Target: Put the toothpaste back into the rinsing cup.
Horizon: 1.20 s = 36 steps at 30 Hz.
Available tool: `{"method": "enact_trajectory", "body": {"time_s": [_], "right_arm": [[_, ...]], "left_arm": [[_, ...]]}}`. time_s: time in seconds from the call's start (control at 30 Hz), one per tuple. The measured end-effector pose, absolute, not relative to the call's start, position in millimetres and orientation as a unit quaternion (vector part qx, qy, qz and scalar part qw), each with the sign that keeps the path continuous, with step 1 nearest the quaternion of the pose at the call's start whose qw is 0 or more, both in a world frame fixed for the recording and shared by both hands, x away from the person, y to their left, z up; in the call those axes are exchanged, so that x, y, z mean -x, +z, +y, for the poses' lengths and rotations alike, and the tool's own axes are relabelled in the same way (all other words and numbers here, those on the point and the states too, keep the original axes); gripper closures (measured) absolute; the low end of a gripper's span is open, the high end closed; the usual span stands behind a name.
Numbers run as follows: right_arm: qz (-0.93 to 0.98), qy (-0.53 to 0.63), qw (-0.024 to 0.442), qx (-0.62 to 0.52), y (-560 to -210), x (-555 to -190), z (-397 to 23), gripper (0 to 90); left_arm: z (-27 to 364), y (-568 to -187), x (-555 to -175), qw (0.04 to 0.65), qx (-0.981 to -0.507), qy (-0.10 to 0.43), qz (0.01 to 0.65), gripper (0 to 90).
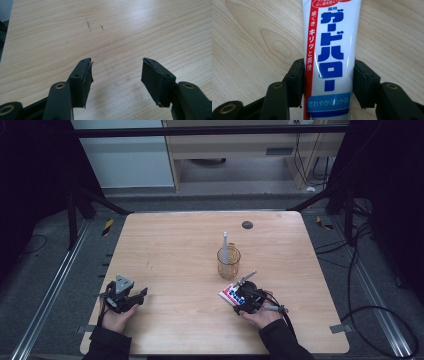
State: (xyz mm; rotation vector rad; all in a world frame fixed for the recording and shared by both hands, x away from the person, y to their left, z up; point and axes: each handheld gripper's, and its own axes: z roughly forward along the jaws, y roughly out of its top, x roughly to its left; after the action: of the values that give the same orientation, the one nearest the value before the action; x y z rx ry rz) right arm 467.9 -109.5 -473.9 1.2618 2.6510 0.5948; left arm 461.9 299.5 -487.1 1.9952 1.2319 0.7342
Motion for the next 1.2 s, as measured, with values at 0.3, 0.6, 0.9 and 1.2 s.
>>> {"method": "enact_trajectory", "body": {"time_s": [0.3, 0.6, 0.9, 1.2], "right_arm": [[0.880, 0.208, 0.074, -0.421, -468.2, -466.2, -112.5, 65.7], [0.871, 0.244, 0.066, -0.422, -458.1, -462.2, -116.6, 68.2], [0.835, 0.317, 0.102, -0.438, -427.4, -453.5, -143.3, 68.3], [0.795, 0.375, 0.144, -0.456, -412.2, -451.1, -160.0, 68.4]], "left_arm": [[298.9, -487.5, -462.6, 0.333, -0.767, 0.280, 0.472, 41.0], [299.0, -486.9, -462.4, 0.335, -0.765, 0.280, 0.473, 41.0], [299.3, -486.3, -462.1, 0.337, -0.764, 0.281, 0.473, 41.1], [299.0, -486.0, -461.9, 0.339, -0.762, 0.282, 0.474, 41.3]]}}
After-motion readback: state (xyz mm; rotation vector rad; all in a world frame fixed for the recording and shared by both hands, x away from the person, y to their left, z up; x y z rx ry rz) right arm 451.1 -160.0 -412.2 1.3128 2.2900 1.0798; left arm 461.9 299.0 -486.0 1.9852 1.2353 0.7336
